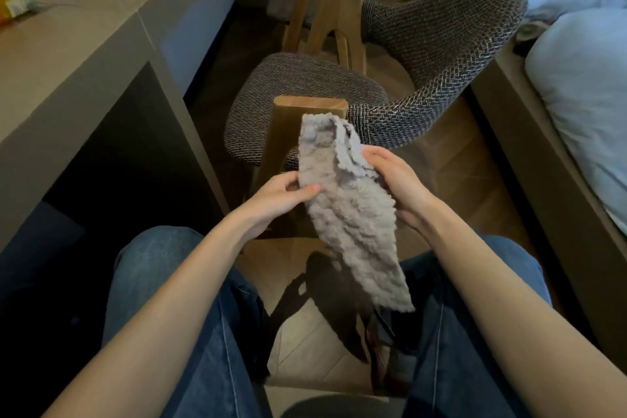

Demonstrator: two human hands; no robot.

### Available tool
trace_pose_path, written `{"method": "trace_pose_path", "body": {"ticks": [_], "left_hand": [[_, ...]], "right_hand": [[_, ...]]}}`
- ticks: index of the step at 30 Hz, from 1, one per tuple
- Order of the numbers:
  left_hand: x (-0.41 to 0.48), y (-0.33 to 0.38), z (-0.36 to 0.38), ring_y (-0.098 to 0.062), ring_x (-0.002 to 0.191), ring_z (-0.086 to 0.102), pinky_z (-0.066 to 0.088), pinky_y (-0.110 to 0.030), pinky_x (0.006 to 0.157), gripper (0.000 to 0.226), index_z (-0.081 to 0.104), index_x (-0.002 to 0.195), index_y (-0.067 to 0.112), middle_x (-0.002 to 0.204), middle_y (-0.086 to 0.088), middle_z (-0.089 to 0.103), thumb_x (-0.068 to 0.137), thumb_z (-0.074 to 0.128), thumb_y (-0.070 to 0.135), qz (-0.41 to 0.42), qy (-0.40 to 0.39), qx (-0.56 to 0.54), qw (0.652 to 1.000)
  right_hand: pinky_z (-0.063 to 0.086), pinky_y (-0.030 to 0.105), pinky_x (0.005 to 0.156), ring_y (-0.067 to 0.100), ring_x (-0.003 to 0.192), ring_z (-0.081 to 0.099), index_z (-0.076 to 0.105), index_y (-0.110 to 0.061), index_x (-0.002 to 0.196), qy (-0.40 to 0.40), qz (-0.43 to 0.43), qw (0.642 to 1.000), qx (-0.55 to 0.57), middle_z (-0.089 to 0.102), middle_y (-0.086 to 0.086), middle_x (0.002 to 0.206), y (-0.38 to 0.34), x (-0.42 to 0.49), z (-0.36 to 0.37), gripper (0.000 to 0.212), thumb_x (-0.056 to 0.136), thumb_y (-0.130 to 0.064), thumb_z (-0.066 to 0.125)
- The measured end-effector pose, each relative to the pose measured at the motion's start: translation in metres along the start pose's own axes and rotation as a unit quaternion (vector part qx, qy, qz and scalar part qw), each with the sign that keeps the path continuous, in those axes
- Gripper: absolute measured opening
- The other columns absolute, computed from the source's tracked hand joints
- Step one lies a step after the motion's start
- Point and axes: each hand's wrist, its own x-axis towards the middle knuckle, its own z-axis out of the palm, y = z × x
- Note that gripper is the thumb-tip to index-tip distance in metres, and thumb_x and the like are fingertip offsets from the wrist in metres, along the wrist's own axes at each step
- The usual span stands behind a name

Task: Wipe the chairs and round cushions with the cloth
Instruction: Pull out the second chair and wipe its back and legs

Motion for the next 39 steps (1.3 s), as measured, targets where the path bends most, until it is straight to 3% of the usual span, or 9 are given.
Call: {"method": "trace_pose_path", "body": {"ticks": [5,8,13,17,21,26,33,36,39], "left_hand": [[0.008,-0.002,0.002,-0.024,0.104,0.063,0.051,-0.034,0.083,0.033,0.05,0.126,0.012,0.118,-0.012,0.064,0.098,0.052,0.029,-0.047,0.079,-0.057,0.994],[0.01,-0.006,0.002,-0.022,0.104,0.062,0.052,-0.033,0.081,0.048,0.04,0.138,0.011,0.123,-0.013,0.061,0.096,0.056,0.028,-0.074,0.137,-0.08,0.985],[0.005,-0.004,-0.006,-0.012,0.108,0.061,0.054,-0.021,0.08,0.089,0.025,0.148,0.027,0.125,-0.003,0.06,0.078,0.077,0.007,-0.015,0.02,-0.092,0.995],[0.015,-0.004,-0.003,-0.005,0.093,0.058,0.042,-0.002,0.07,0.046,0.058,0.124,0.026,0.109,0.003,0.058,0.082,0.073,0.013,0.14,0.146,0.168,0.965],[0.031,0.001,-0.011,-0.013,0.108,0.048,0.046,-0.021,0.092,0.049,0.046,0.138,0.025,0.121,-0.001,0.036,0.092,0.061,0.022,0.207,0.278,0.234,0.908],[0.051,0.018,-0.02,-0.023,0.14,0.019,0.029,-0.032,0.105,0.061,0.032,0.147,0.034,0.154,-0.001,0.014,0.093,0.06,0.027,0.228,0.264,0.273,0.897],[0.081,0.024,-0.022,-0.031,0.146,0.0,0.015,-0.058,0.115,0.057,0.028,0.148,0.036,0.16,-0.002,0.007,0.097,0.052,0.032,0.213,0.255,0.378,0.864],[0.086,0.023,-0.022,-0.029,0.147,0.002,0.002,-0.064,0.113,0.053,0.031,0.148,0.034,0.158,-0.003,0.017,0.098,0.049,0.033,0.232,0.278,0.43,0.827],[0.088,0.026,-0.017,-0.024,0.148,0.007,-0.01,-0.062,0.11,0.048,0.037,0.145,0.032,0.155,-0.002,0.029,0.099,0.047,0.034,0.257,0.3,0.467,0.791]], "right_hand": [[0.053,0.043,0.091,0.025,0.109,0.063,0.033,-0.016,0.141,-0.027,0.113,0.99,0.079,0.058,0.015,0.125,0.019,0.006,-0.007,0.079,0.08,-0.051,0.071],[0.05,0.031,0.093,0.02,0.115,0.057,0.001,-0.035,0.146,-0.107,0.094,0.986,-0.082,0.049,0.012,0.132,0.03,-0.004,-0.006,0.112,0.072,-0.025,0.085],[0.045,0.023,0.08,0.015,0.1,0.057,0.059,-0.021,0.115,-0.043,-0.079,0.933,-0.347,0.058,-0.003,0.107,0.036,-0.008,-0.01,0.045,0.076,-0.019,0.08],[0.025,0.022,0.08,0.021,0.106,0.036,0.067,-0.013,0.093,0.092,-0.209,0.84,-0.493,0.042,0.003,0.106,0.025,-0.004,-0.021,0.021,0.084,-0.031,0.071],[0.043,0.031,0.075,0.015,0.088,0.055,0.055,-0.016,0.096,0.272,-0.165,0.908,-0.274,0.057,-0.005,0.091,0.007,-0.005,-0.031,0.013,0.087,-0.024,0.059],[0.034,0.023,0.07,0.012,0.081,0.043,0.039,-0.012,0.094,0.503,-0.198,0.831,-0.129,0.045,0.005,0.098,0.004,-0.003,-0.039,0.017,0.092,-0.02,0.054],[0.029,0.011,0.083,0.006,0.093,0.037,0.05,-0.005,0.108,0.302,-0.213,0.89,-0.267,0.035,0.005,0.11,0.014,0.05,-0.019,0.038,0.09,-0.036,0.064],[0.03,0.004,0.079,-0.007,0.089,0.042,0.054,-0.012,0.099,0.337,-0.259,0.881,-0.208,0.043,0.002,0.103,0.015,0.055,-0.018,0.027,0.095,-0.037,0.044],[0.038,0.022,0.091,0.012,0.103,0.047,0.051,-0.008,0.113,0.404,-0.293,0.848,-0.176,0.049,0.002,0.109,0.022,0.059,-0.024,0.033,0.084,-0.024,0.055]]}}
